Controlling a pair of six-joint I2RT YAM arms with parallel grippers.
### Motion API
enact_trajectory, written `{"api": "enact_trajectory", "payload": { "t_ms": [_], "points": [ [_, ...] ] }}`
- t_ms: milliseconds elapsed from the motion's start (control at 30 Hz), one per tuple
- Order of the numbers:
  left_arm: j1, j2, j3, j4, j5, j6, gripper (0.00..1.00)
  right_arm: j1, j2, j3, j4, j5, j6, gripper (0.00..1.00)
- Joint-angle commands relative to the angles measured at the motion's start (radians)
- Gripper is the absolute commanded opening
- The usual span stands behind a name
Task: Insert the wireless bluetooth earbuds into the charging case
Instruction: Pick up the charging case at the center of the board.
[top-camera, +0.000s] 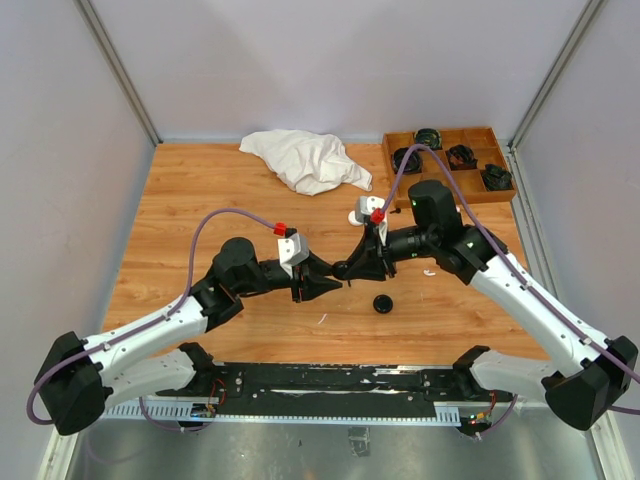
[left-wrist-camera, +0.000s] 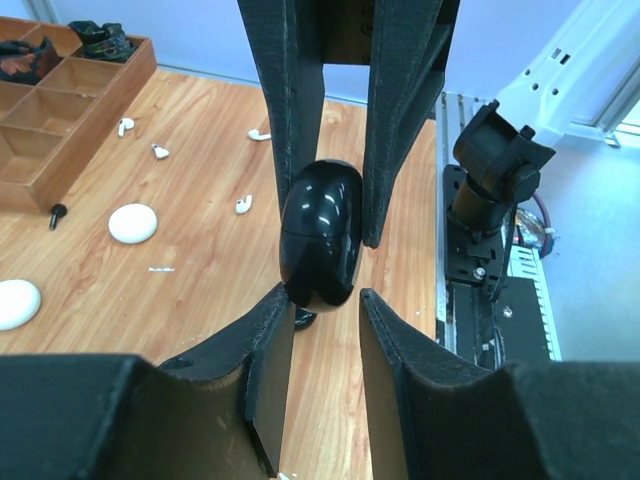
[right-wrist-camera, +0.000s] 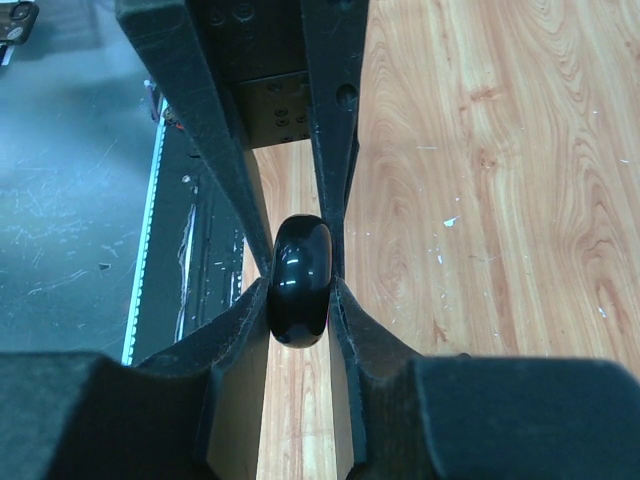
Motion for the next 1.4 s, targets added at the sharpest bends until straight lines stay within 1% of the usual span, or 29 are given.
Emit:
{"api": "enact_trajectory", "payload": {
  "t_ms": [0, 167, 233, 300, 367, 467, 533, 667, 767, 900, 1000, 1133, 1367],
  "points": [
    [0.001, 0.007, 0.036, 0.081, 0.061, -0.023, 0.36, 0.034, 0.018, 0.035, -0.036, -0.009, -0.046, 0.2],
    [0.001, 0.014, 0.036, 0.097, 0.083, -0.04, 0.36, 0.046, 0.028, 0.045, -0.056, 0.019, -0.065, 0.21],
    [0.001, 0.016, 0.038, 0.096, 0.081, -0.038, 0.33, 0.05, 0.028, 0.046, -0.057, 0.022, -0.068, 0.21],
    [0.001, 0.018, 0.04, 0.093, 0.088, -0.036, 0.27, 0.057, 0.03, 0.048, -0.065, 0.027, -0.073, 0.22],
    [0.001, 0.017, 0.041, 0.091, 0.097, -0.027, 0.19, 0.065, 0.032, 0.056, -0.082, 0.038, -0.085, 0.24],
    [0.001, 0.011, 0.03, 0.091, 0.112, -0.003, 0.05, 0.071, 0.03, 0.068, -0.098, 0.051, -0.091, 0.31],
    [0.001, 0.005, 0.017, 0.095, 0.111, 0.005, 0.0, 0.071, 0.015, 0.069, -0.096, 0.05, -0.09, 0.36],
    [0.001, -0.018, -0.021, 0.148, 0.087, -0.001, 0.0, 0.071, -0.017, 0.066, -0.073, 0.067, -0.073, 0.45],
    [0.001, -0.046, -0.059, 0.212, 0.058, -0.025, 0.0, 0.071, -0.035, 0.057, -0.058, 0.085, -0.067, 0.48],
    [0.001, -0.068, -0.096, 0.261, 0.033, -0.05, 0.0, 0.071, -0.061, 0.035, -0.025, 0.088, -0.054, 0.48],
    [0.001, -0.068, -0.108, 0.281, 0.036, -0.07, 0.0, 0.072, -0.07, 0.019, 0.019, 0.071, -0.02, 0.44],
    [0.001, -0.067, -0.117, 0.308, 0.034, -0.089, 0.0, 0.071, -0.061, 0.014, 0.044, 0.033, 0.009, 0.41],
    [0.001, -0.055, -0.113, 0.332, 0.033, -0.104, 0.0, 0.071, -0.041, 0.007, 0.071, 0.001, 0.037, 0.39]
  ]
}}
